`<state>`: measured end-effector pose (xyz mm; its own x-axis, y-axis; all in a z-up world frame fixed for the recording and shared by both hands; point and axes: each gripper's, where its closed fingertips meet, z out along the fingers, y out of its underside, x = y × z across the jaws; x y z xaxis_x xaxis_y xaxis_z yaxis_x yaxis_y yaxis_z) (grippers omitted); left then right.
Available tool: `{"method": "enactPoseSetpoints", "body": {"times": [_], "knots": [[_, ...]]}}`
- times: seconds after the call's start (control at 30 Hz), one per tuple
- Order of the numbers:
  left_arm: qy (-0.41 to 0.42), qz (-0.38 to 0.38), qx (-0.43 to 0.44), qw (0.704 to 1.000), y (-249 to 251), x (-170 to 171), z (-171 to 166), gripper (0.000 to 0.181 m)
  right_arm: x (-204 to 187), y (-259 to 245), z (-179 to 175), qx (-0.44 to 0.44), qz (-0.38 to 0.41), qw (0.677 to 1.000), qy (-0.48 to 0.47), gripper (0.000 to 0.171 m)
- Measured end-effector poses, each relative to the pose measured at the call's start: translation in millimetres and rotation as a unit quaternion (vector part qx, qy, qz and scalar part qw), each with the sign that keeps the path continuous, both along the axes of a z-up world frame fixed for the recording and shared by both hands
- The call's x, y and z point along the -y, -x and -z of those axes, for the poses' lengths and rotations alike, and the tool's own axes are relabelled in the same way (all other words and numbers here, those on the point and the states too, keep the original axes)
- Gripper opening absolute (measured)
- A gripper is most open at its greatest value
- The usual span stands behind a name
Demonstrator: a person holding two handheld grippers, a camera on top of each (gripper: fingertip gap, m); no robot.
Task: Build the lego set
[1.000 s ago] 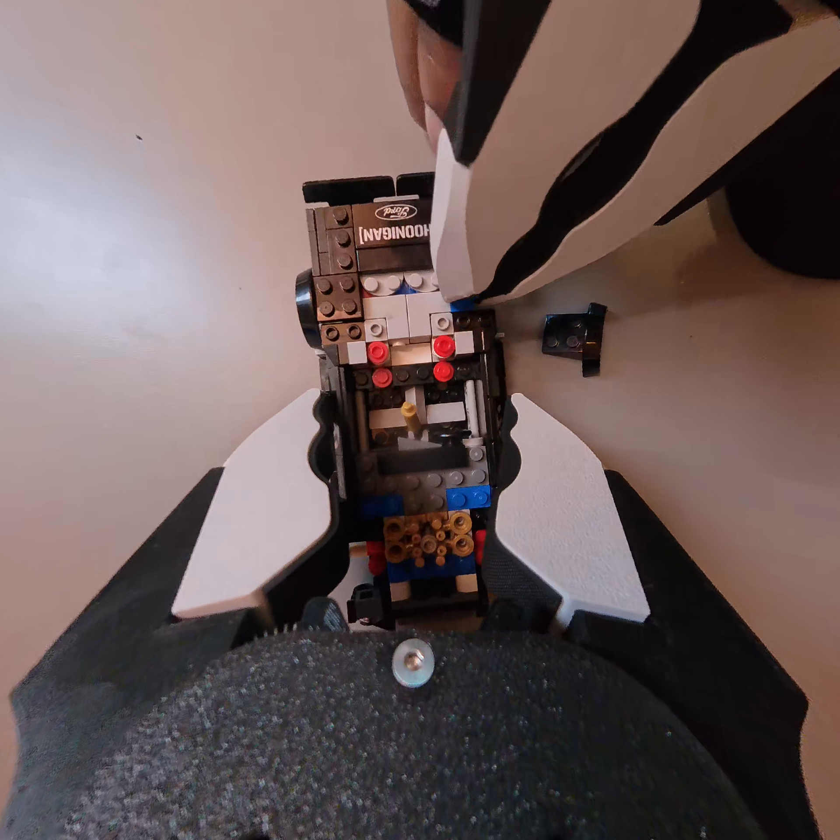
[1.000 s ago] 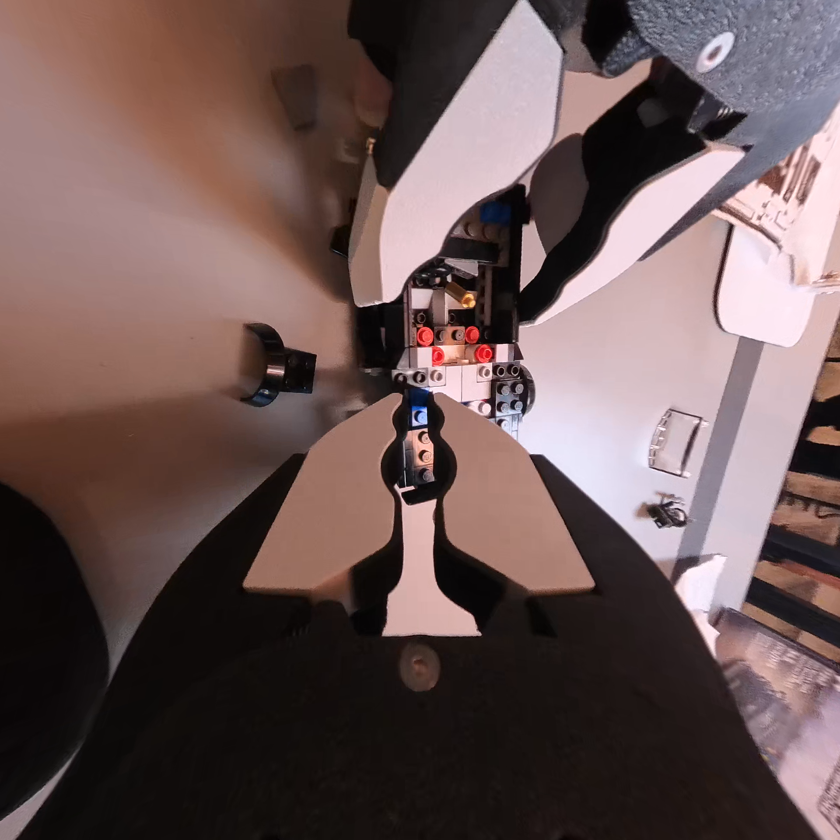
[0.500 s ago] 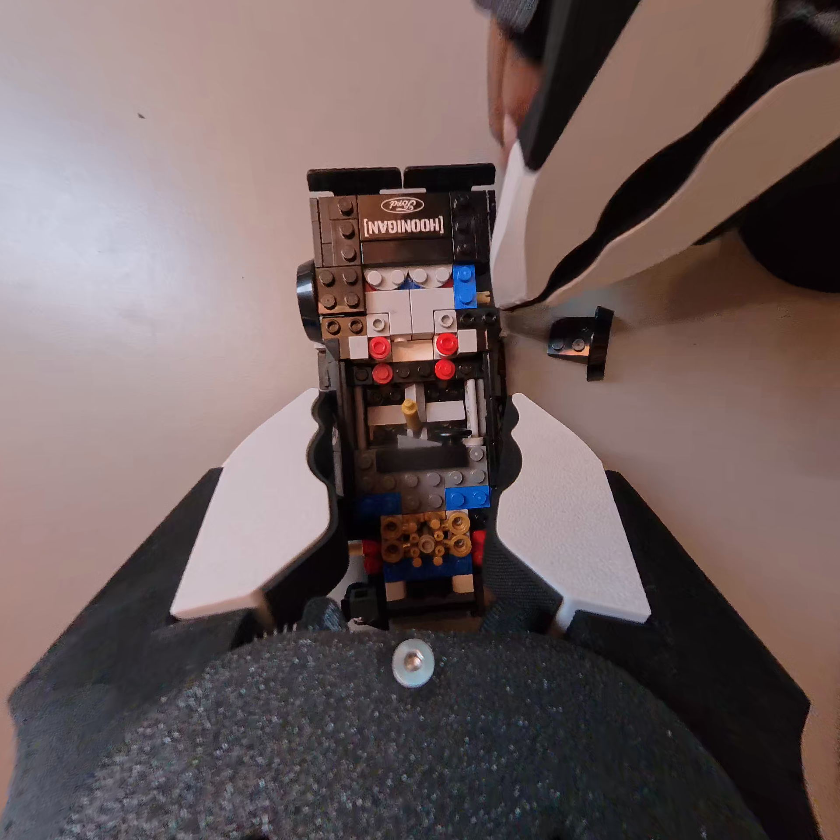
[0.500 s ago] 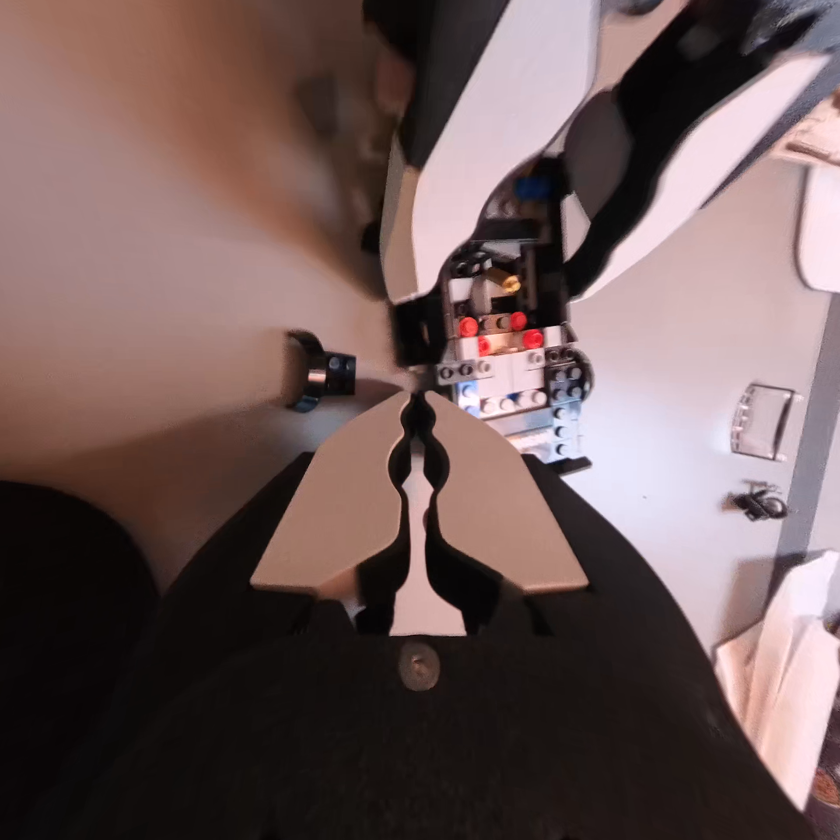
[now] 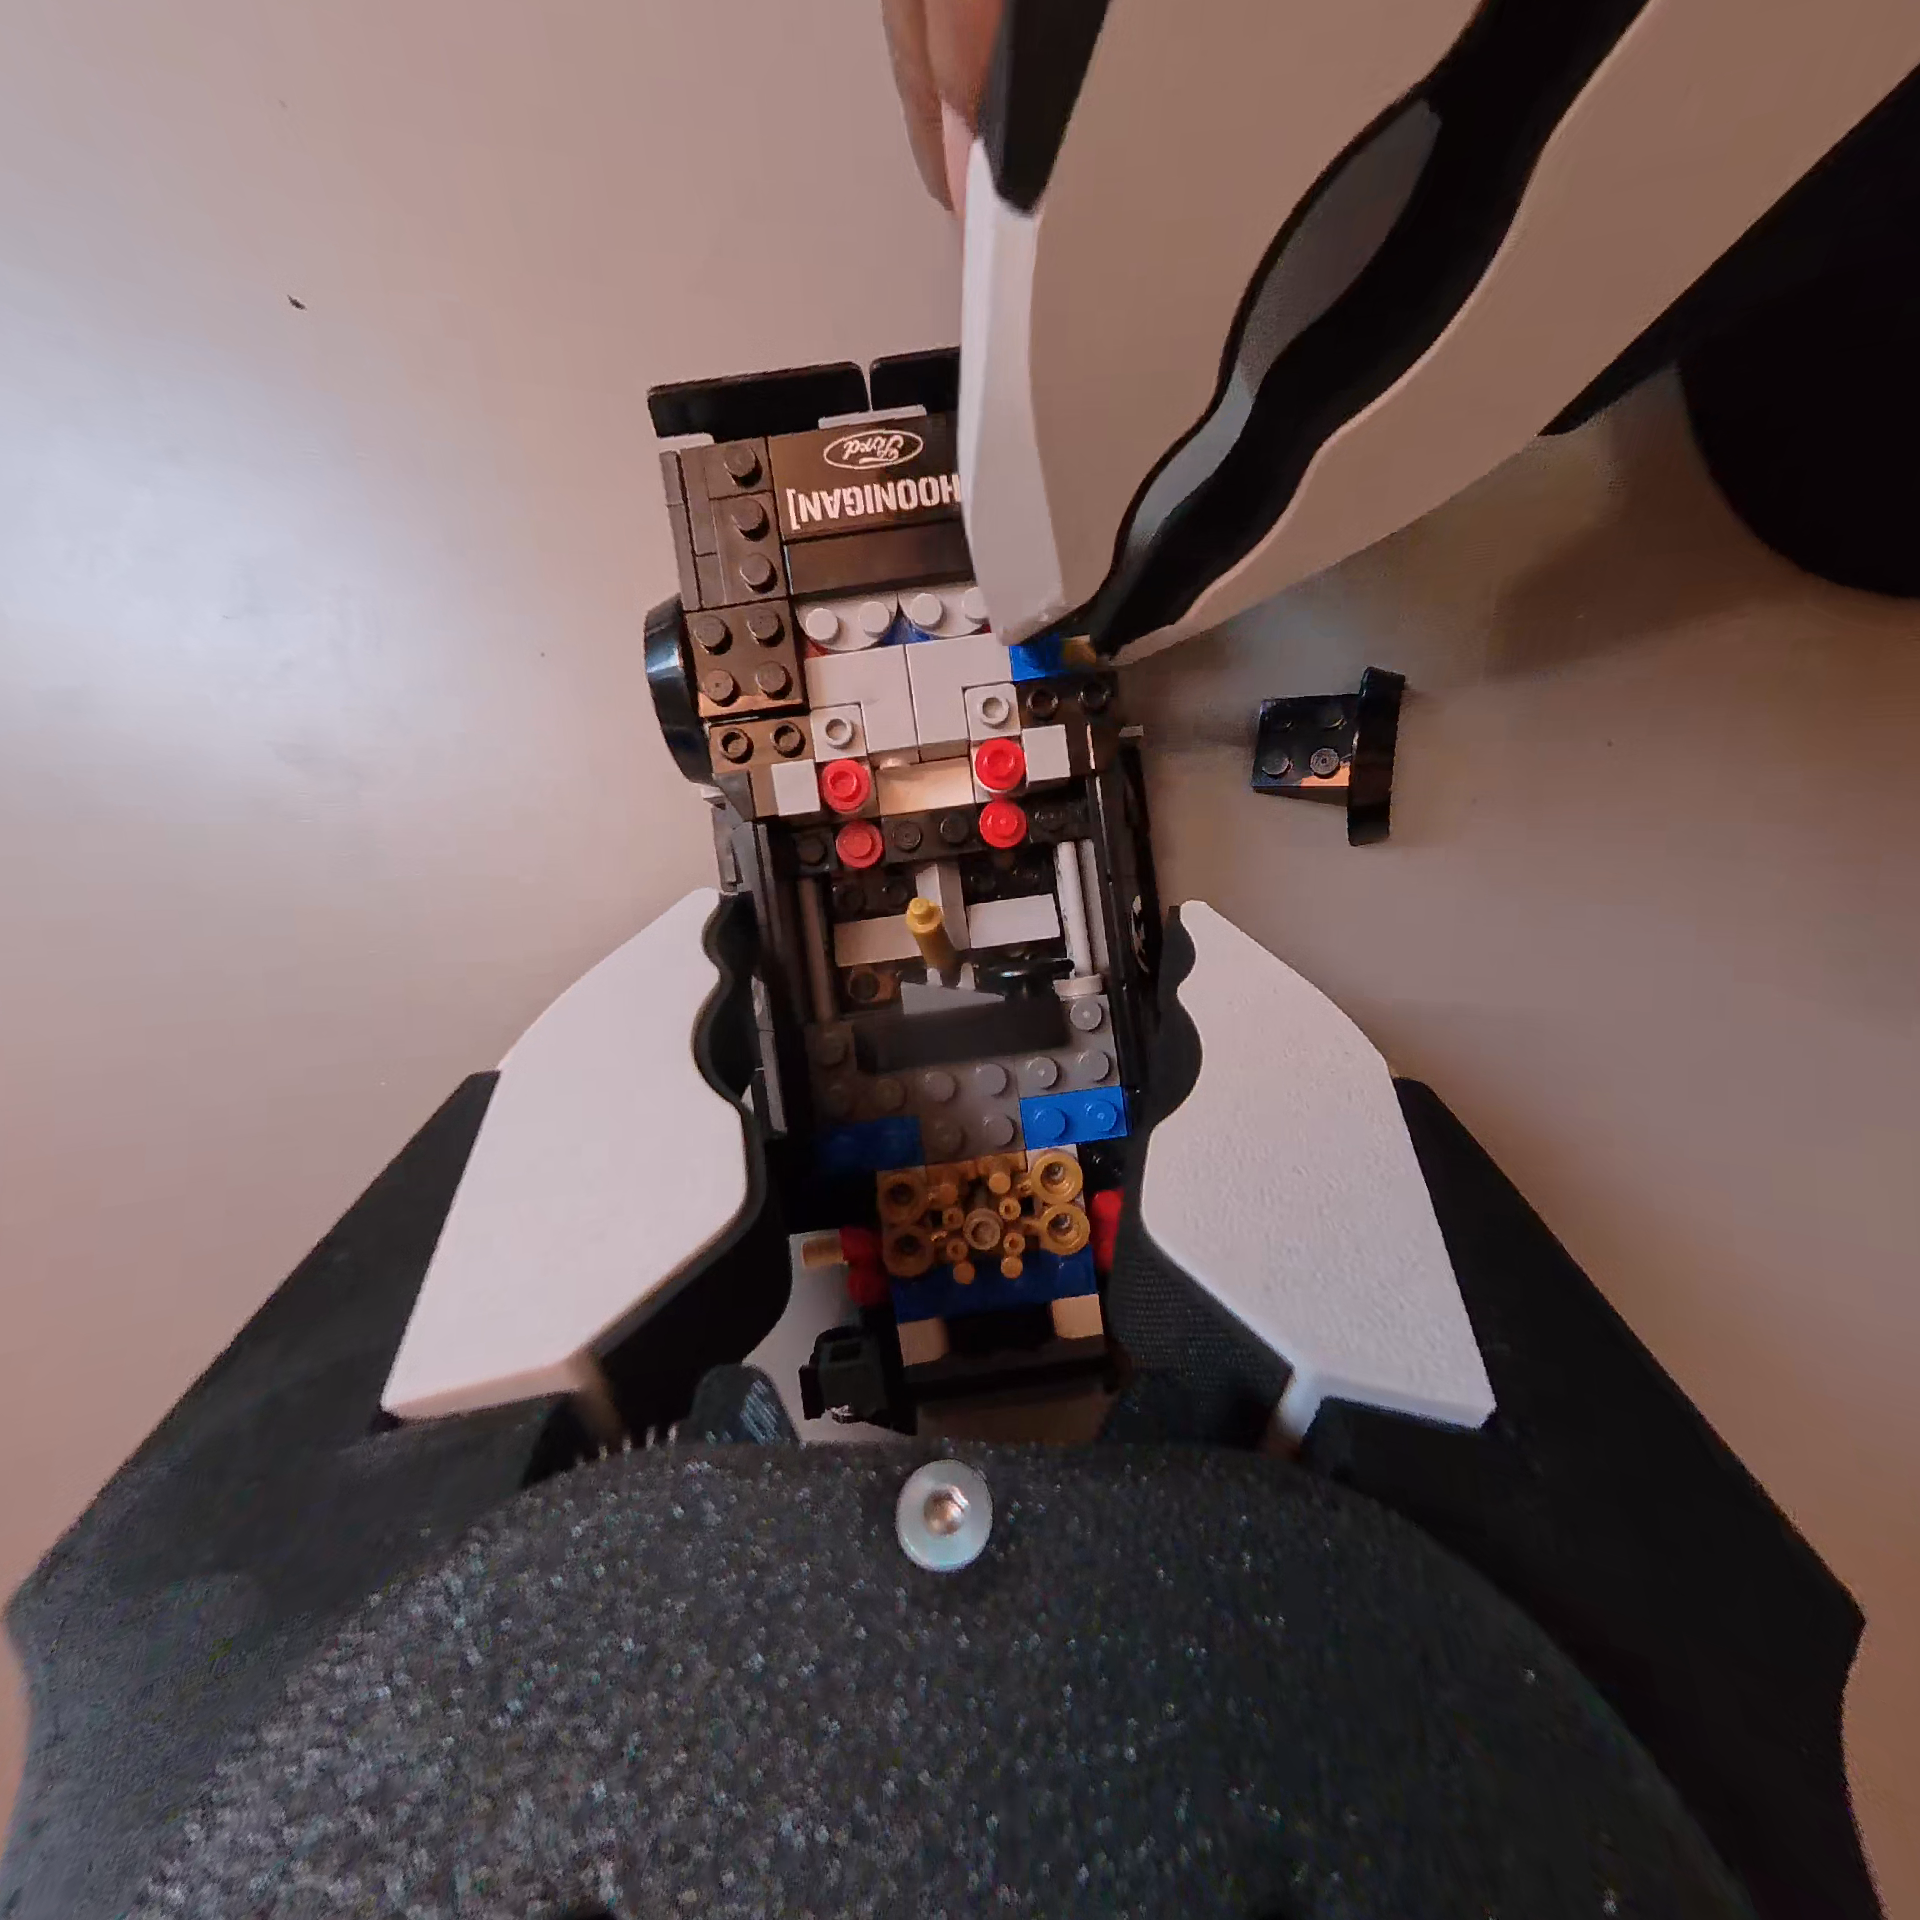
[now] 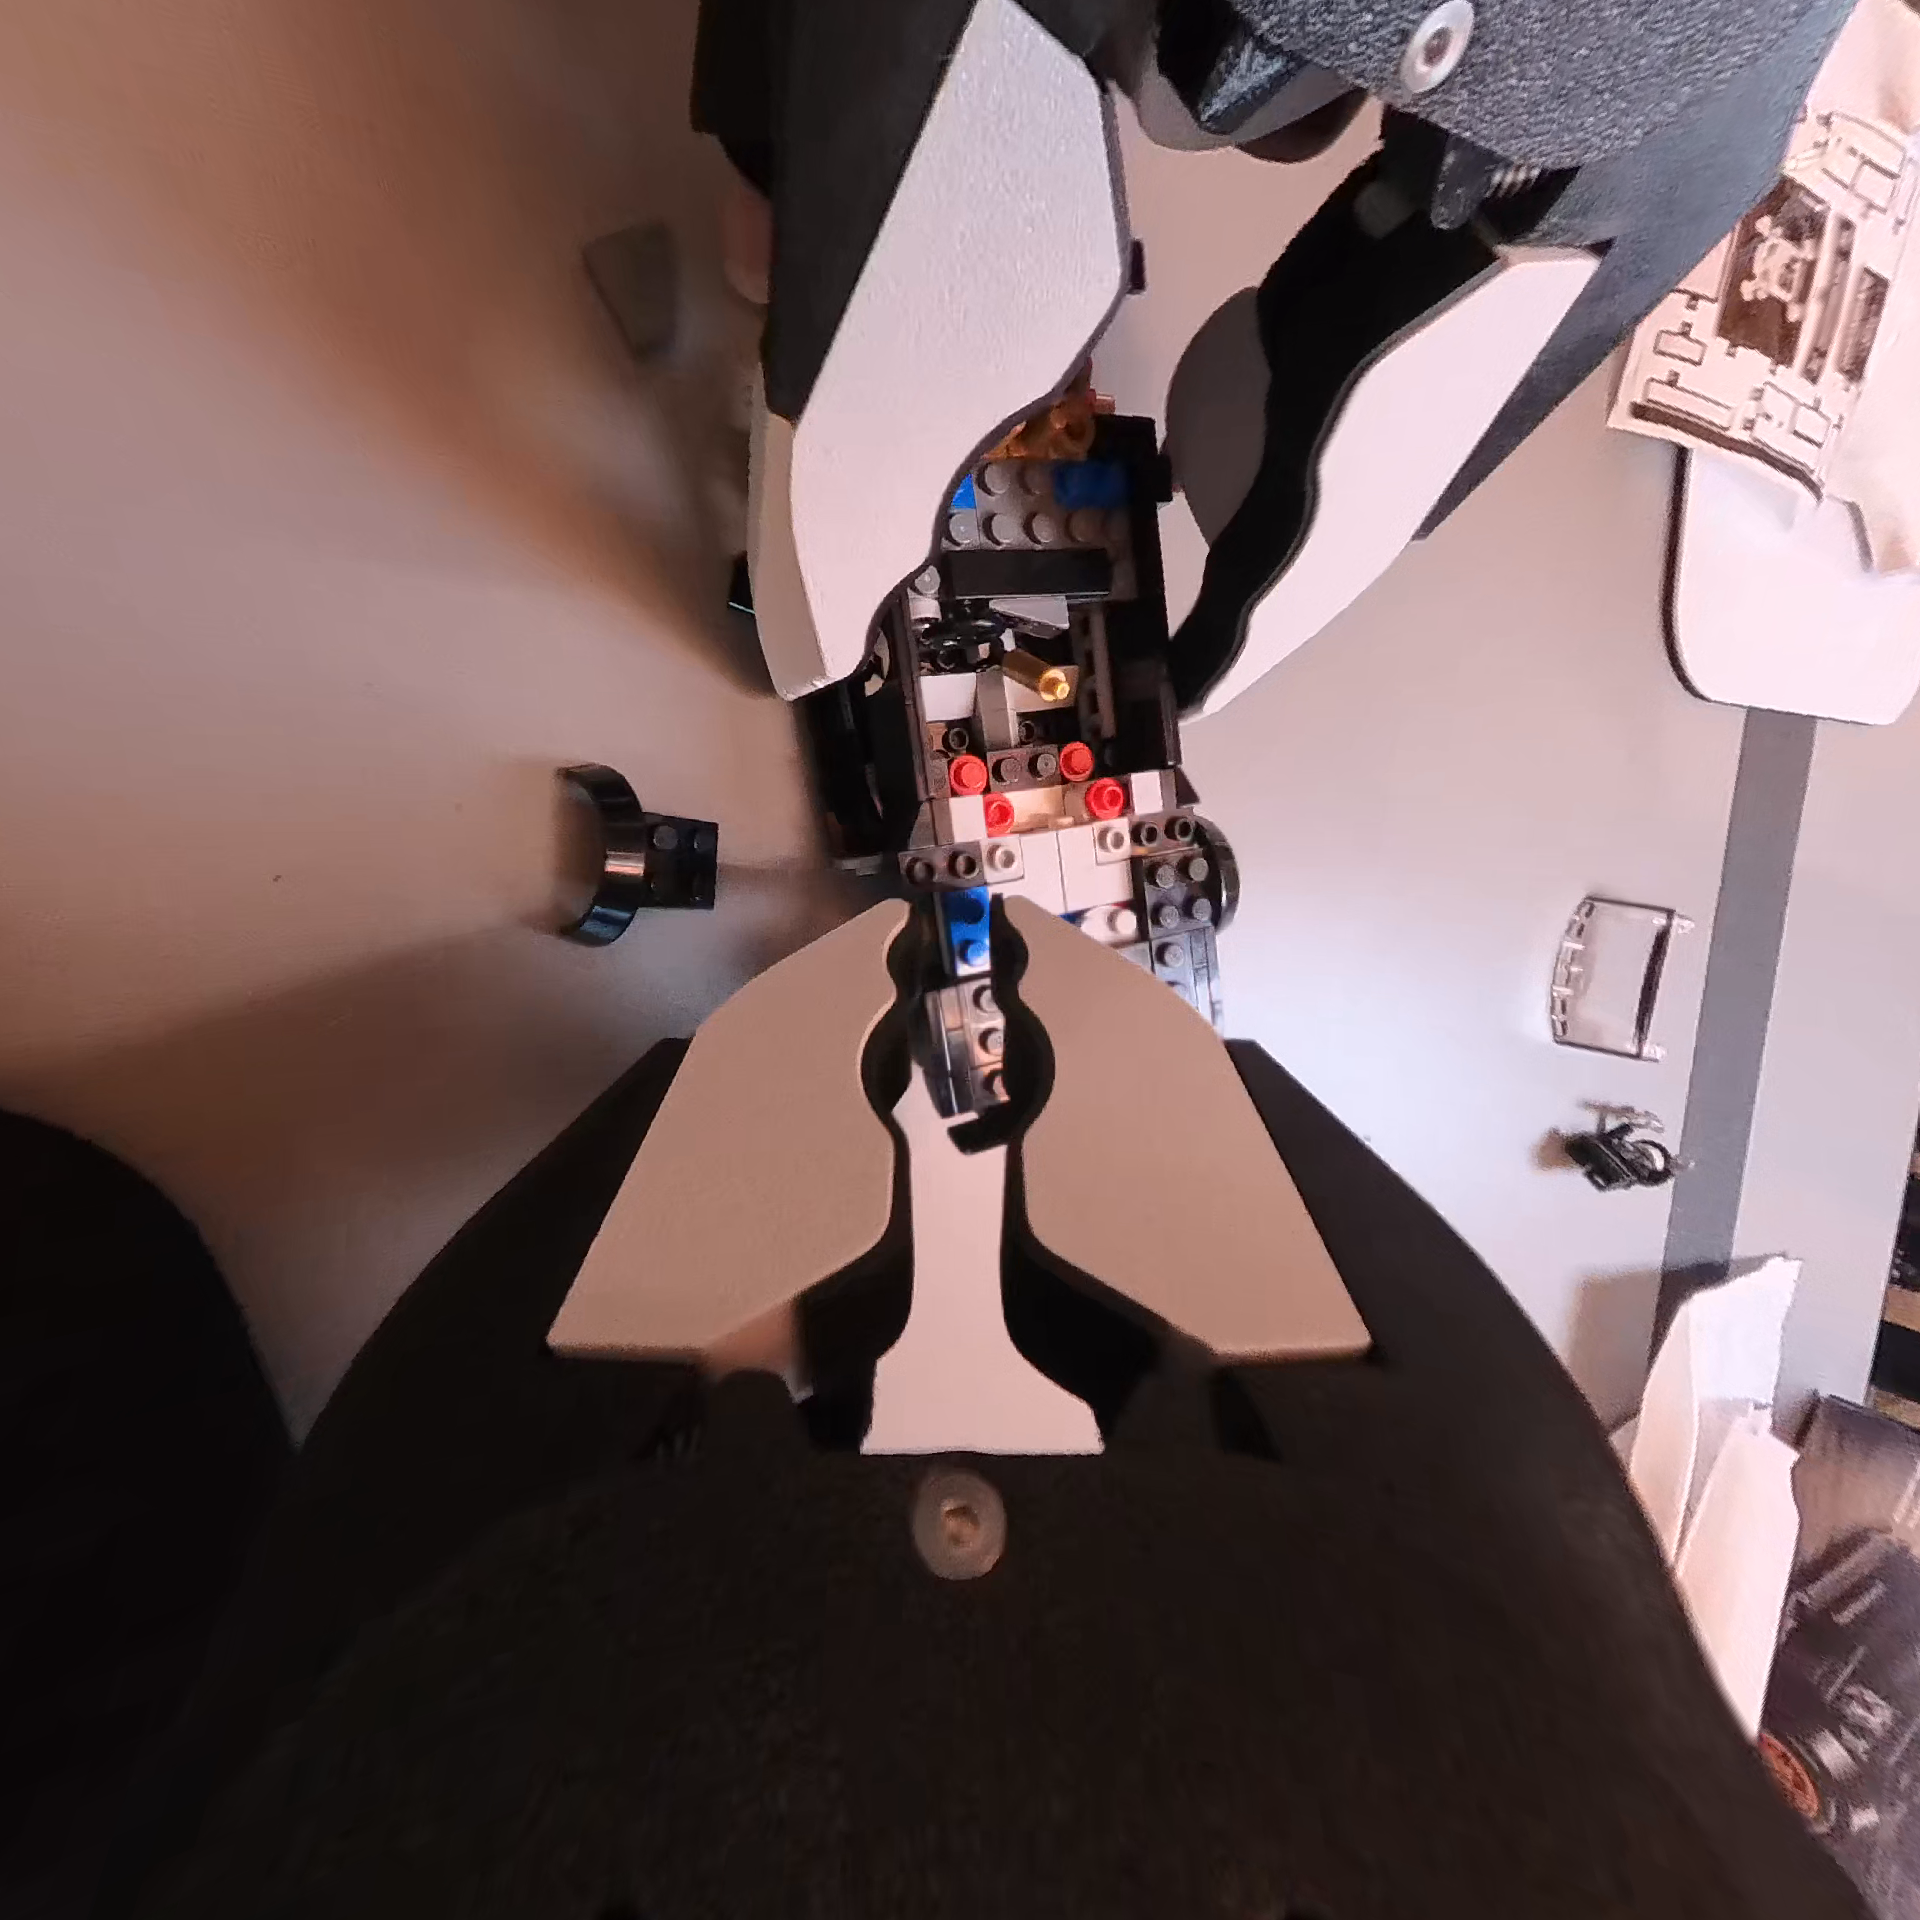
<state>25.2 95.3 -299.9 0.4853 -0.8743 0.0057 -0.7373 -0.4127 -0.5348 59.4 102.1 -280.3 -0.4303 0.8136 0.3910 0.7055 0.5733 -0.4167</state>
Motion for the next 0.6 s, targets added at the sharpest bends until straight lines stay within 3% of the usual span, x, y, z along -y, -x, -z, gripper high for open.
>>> {"method": "enactPoseSetpoints", "body": {"times": [0.2, 0.4, 0.6], "knots": [[0.001, -0.001, 0.004, 1.0, -0.1, 0.3, -0.2, 0.075, -1.7, 1.3, 1.7, 0.034, -0.027, 0.999, -0.002, 0.007], [0.012, -0.015, 0.011, 1.0, 0.3, 0.2, -0.8, 0.073, 3.4, 3.3, 1.2, 0.018, -0.06, 0.996, -0.067, 0.006], [0.01, -0.007, 0.004, 1.0, 0.7, 1.9, -0.3, 0.073, 5.7, 2.8, 0.1, -0.001, -0.023, 1.0, -0.015, 0.005]]}}
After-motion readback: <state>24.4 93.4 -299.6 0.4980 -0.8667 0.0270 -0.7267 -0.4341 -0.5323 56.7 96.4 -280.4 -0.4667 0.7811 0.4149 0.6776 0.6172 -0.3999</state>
